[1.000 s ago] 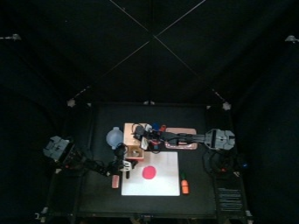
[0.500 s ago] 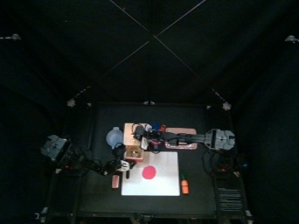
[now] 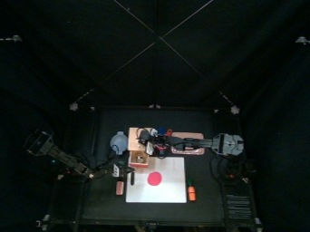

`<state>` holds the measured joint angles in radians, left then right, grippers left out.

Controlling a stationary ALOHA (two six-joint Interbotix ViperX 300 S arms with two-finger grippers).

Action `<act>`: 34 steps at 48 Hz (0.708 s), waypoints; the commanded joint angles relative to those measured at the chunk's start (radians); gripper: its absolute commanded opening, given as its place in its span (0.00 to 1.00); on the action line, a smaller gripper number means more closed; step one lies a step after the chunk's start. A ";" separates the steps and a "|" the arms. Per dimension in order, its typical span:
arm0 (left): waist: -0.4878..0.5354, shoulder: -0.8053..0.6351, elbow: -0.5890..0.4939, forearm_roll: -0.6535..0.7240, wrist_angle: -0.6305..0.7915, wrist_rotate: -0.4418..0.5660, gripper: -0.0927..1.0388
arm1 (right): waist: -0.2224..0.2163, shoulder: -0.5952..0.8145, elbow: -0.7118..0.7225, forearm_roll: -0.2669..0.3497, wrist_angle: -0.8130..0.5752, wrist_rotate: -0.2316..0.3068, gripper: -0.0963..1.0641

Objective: Get the cutter from the drawer then cut the dough then place the extra dough in the bowl
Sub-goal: Place the cutter on the board

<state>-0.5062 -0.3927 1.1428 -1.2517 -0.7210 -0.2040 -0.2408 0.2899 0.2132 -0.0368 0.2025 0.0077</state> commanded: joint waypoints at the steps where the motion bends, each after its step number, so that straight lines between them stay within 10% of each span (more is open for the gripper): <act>1: 0.009 -0.080 0.071 0.146 -0.078 0.011 0.81 | 0.018 -0.021 -0.025 0.002 0.064 0.002 0.16; 14: 0.184 -0.207 0.183 0.598 -0.135 0.127 0.81 | 0.091 -0.054 -0.083 0.002 0.130 0.002 0.21; 34: 0.331 -0.253 0.195 0.985 -0.118 0.232 0.81 | 0.163 -0.069 -0.104 0.048 0.202 0.025 0.67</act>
<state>-0.1856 -0.6412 1.3438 -0.3145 -0.8360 0.0230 -0.0706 0.2715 0.1442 0.0046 0.3973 0.0199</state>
